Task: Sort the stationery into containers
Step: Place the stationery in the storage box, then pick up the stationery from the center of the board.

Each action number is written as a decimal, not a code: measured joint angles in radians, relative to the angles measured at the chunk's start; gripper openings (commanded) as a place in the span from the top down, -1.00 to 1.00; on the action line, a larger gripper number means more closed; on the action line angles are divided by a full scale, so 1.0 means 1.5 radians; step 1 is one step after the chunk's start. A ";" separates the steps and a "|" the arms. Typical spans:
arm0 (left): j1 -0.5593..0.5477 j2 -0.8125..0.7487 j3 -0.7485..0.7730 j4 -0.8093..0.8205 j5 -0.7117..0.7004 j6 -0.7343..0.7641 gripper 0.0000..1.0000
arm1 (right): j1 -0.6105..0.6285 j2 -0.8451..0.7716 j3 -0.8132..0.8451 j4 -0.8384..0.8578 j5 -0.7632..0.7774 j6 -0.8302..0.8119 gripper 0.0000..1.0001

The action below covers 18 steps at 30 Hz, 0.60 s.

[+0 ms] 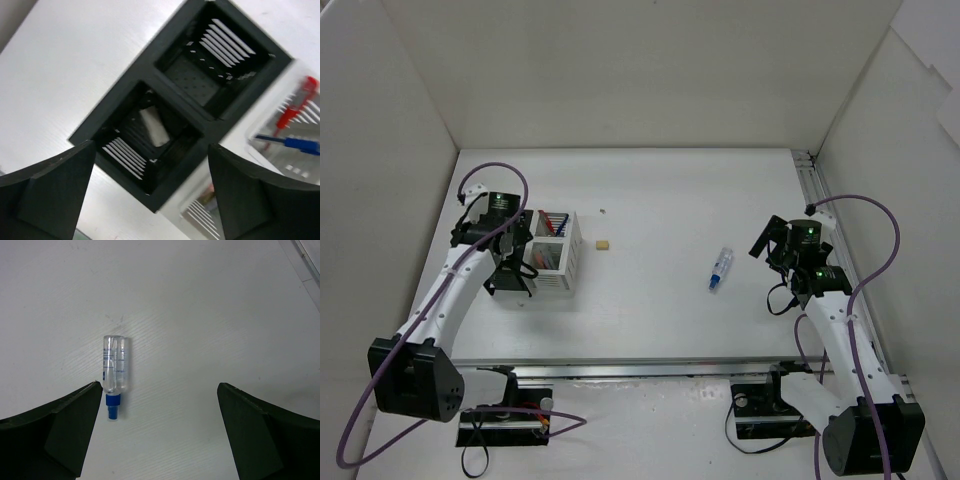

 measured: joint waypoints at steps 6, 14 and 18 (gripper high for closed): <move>-0.139 0.002 0.014 0.090 0.101 0.193 -0.99 | 0.000 0.000 0.000 0.000 0.000 -0.002 -0.96; -0.285 0.183 0.136 0.163 0.386 0.599 -0.99 | 0.000 0.002 0.000 0.002 -0.009 -0.005 -0.96; -0.270 0.313 0.235 0.131 0.466 0.712 -0.99 | 0.000 0.010 0.000 0.003 -0.014 -0.005 -0.96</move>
